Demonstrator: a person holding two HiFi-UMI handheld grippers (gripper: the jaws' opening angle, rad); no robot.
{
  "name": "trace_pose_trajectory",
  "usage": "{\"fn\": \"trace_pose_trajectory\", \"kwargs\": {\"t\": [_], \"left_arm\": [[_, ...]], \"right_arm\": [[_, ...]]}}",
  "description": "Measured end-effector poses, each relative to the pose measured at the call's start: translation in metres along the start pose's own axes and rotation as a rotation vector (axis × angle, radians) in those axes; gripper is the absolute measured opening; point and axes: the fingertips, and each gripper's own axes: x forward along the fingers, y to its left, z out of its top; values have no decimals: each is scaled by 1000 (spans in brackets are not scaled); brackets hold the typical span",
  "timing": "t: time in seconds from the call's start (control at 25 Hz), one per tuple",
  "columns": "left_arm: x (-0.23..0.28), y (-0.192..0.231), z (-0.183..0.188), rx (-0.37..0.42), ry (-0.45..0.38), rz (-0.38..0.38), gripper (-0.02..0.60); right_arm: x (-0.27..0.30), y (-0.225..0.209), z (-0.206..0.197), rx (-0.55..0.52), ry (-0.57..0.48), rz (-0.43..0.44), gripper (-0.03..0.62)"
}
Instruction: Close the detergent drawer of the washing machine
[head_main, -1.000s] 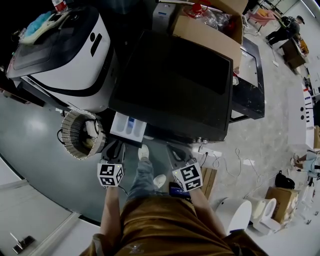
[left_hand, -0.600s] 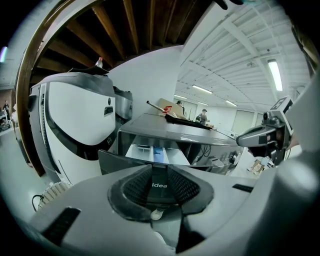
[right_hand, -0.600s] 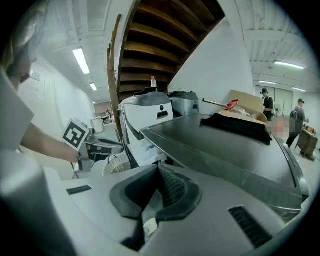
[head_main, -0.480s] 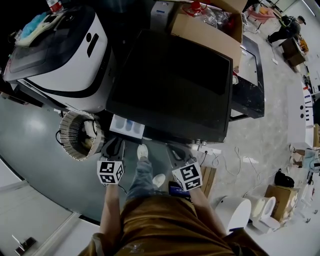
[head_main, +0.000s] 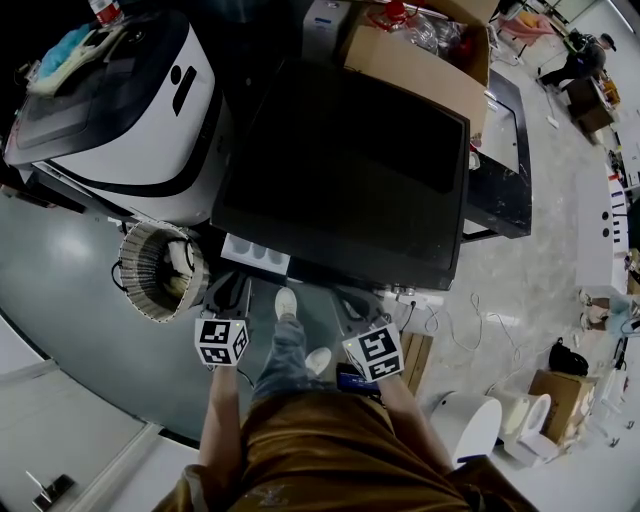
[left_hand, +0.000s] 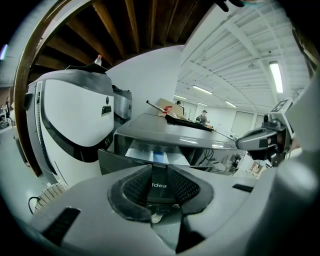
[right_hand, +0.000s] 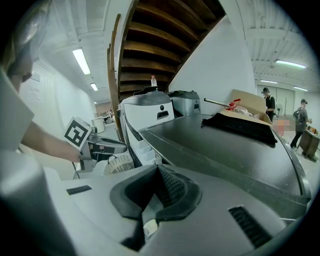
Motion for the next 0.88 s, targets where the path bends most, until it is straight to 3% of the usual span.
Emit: {"fn": "trace_pose_trajectory", "kwargs": {"t": [0.6,0.88], "left_arm": [[26,4,17,4,1,-14,95],[39,7,24,0,-4,-26,95]], "right_arm": [[0,-22,21,24,-82,-42,12],[6,-26,16,13,-43,-53,12]]}}
